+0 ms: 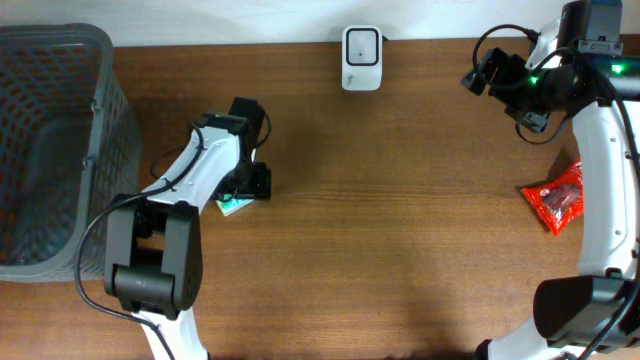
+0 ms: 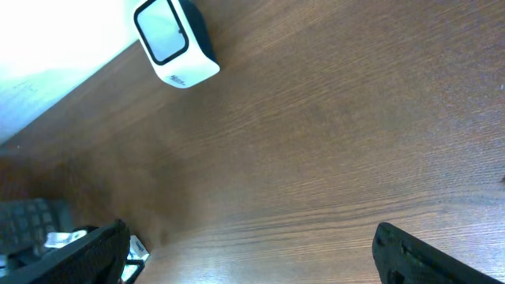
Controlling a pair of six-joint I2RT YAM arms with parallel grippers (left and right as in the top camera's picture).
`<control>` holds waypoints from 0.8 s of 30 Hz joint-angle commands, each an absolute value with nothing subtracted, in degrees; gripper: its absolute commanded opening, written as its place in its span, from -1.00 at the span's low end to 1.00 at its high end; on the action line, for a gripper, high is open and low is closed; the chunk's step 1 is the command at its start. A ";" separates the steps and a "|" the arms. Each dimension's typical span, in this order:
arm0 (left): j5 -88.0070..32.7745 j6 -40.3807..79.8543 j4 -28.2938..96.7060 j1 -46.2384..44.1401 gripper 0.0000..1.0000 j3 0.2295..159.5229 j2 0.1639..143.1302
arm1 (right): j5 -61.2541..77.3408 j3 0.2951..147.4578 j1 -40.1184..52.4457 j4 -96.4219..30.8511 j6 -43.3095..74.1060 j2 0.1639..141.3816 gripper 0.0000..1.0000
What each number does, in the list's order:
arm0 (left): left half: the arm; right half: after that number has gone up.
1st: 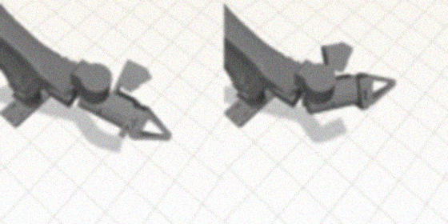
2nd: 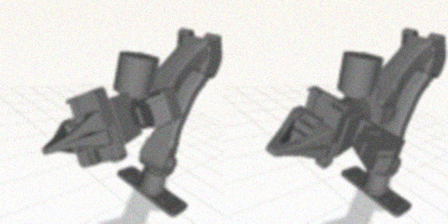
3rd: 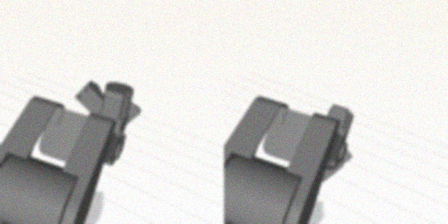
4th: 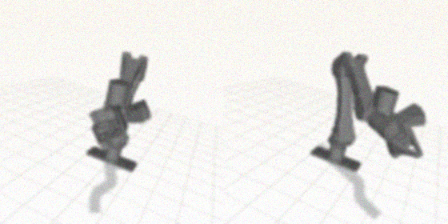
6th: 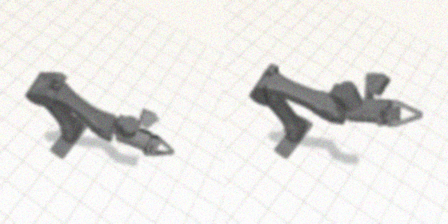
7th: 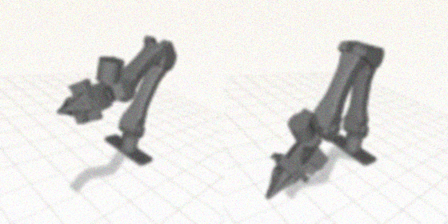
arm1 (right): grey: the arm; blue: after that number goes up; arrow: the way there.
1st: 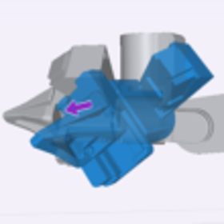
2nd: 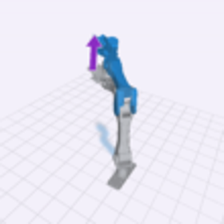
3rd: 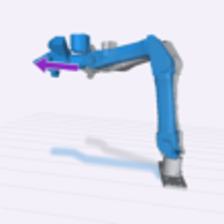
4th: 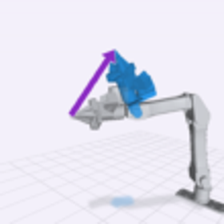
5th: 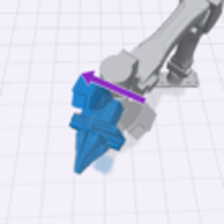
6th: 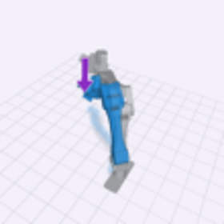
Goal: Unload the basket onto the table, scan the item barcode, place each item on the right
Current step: 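Reach the left gripper to the green tissue pack and grasp it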
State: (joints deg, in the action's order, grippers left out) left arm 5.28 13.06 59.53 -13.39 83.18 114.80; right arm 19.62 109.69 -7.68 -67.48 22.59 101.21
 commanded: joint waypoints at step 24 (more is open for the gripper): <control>-25.52 26.79 15.97 -27.38 0.72 77.82 113.78 | 19.68 109.82 -7.51 -67.51 22.98 101.47 0.97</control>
